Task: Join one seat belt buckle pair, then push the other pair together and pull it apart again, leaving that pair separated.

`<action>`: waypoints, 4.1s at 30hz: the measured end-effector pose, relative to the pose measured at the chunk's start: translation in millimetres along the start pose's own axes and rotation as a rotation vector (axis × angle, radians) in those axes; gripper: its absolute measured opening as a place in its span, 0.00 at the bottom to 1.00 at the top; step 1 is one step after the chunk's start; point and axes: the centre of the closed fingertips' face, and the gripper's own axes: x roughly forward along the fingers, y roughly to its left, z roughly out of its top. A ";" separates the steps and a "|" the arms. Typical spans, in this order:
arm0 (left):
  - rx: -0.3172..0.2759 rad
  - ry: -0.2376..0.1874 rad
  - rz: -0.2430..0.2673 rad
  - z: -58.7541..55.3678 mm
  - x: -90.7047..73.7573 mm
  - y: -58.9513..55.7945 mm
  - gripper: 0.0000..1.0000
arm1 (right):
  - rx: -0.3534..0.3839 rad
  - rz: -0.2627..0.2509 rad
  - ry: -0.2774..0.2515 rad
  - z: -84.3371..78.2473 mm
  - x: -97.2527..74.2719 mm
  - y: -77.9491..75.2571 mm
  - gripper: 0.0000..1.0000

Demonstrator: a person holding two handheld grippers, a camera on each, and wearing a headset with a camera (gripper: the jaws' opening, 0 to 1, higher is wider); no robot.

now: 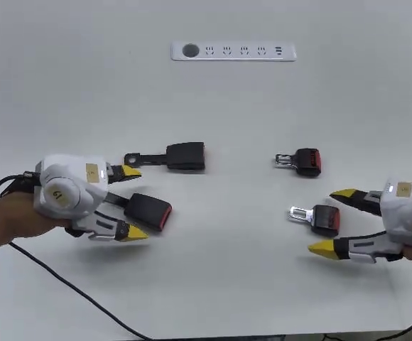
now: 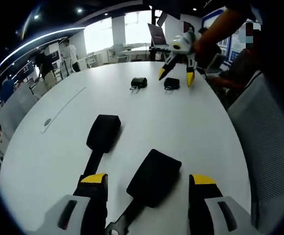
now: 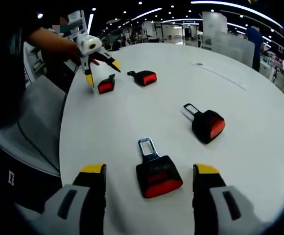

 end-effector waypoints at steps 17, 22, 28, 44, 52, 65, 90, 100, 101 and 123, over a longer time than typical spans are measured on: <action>0.109 0.086 -0.091 -14.8 17.7 -5.8 0.55 | -0.041 0.058 0.013 -9.1 -0.6 -5.5 0.62; 0.107 0.081 -0.111 -17.5 16.7 -8.6 0.49 | -0.060 0.070 0.020 -13.1 -3.5 -6.5 0.58; 0.097 0.080 -0.112 -18.7 16.9 -7.5 0.47 | -0.075 0.086 0.022 -14.8 -4.7 -8.9 0.53; 0.054 0.091 -0.067 -20.6 12.4 -0.3 0.36 | -0.136 0.106 0.034 -15.7 -3.9 -17.4 0.37; 0.044 0.089 -0.063 -19.6 12.1 -0.6 0.35 | -0.151 0.126 0.016 -15.7 -4.8 -18.2 0.36; 0.041 0.108 -0.062 -21.6 12.8 1.4 0.35 | -0.174 0.142 -0.007 -12.2 -2.0 -15.5 0.35; 0.059 0.166 -0.081 -19.0 12.4 -0.3 0.34 | -0.222 0.207 -0.083 22.7 30.4 -1.8 0.34; 0.055 0.181 -0.085 -22.5 13.7 2.6 0.34 | -0.241 0.249 -0.114 38.2 44.8 9.5 0.34; 0.054 0.181 -0.085 -23.2 14.0 3.0 0.34 | -0.241 0.250 -0.119 39.5 46.0 10.1 0.34; 0.052 0.196 -0.091 -27.1 14.6 4.1 0.34 | -0.256 0.311 -0.208 71.5 76.7 40.2 0.34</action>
